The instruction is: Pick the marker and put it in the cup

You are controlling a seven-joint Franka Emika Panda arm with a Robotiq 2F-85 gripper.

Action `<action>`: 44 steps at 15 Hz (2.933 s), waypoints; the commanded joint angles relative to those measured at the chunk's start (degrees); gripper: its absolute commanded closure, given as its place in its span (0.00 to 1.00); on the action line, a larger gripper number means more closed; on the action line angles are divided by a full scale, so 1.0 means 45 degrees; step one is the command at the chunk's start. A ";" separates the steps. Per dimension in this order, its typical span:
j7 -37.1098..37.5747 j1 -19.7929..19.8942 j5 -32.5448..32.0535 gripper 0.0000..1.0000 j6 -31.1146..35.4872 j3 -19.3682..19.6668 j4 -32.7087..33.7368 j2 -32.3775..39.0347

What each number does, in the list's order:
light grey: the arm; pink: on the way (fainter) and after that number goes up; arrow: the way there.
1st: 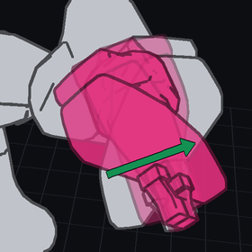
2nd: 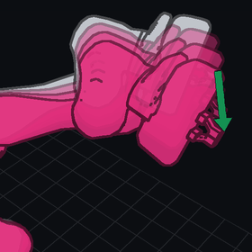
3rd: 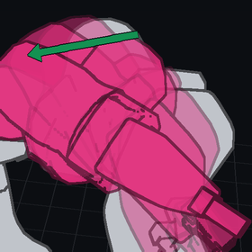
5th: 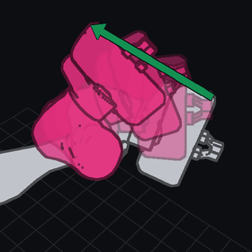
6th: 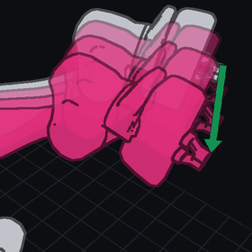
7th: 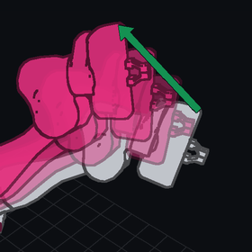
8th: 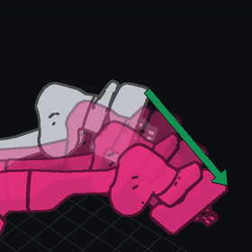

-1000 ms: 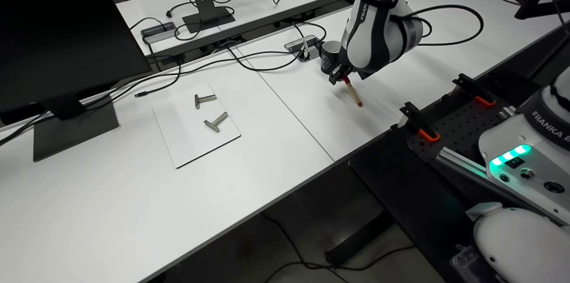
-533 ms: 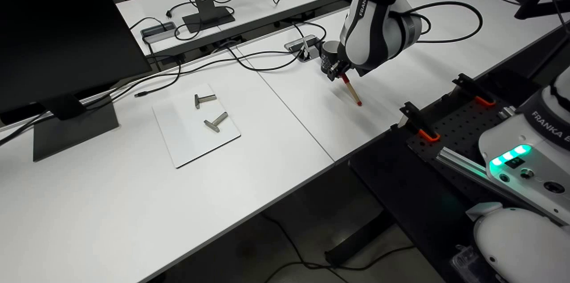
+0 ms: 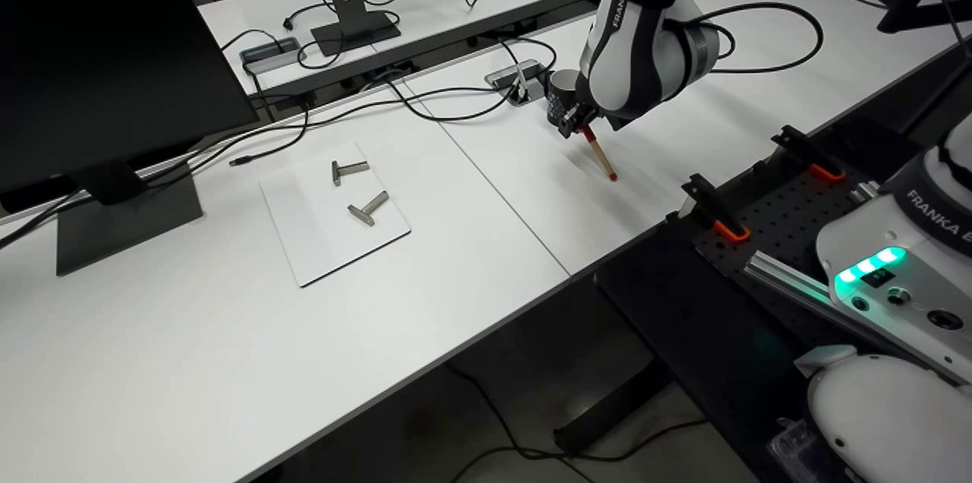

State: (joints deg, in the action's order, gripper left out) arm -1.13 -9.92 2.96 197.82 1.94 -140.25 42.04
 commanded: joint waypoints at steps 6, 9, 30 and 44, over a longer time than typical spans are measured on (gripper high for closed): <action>0.0002 0.0022 -0.0025 0.99 -0.0032 -0.0003 0.0005 -0.0016; 0.0002 0.0022 -0.0025 0.99 -0.0032 -0.0003 0.0005 -0.0016; -0.0029 0.0037 -0.0071 0.00 -0.0047 -0.0024 0.0055 0.0037; -0.0017 0.0032 -0.0116 0.00 -0.0295 -0.0071 0.0007 0.0005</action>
State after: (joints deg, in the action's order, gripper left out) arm -1.28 -9.87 2.62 196.65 1.62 -140.25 42.13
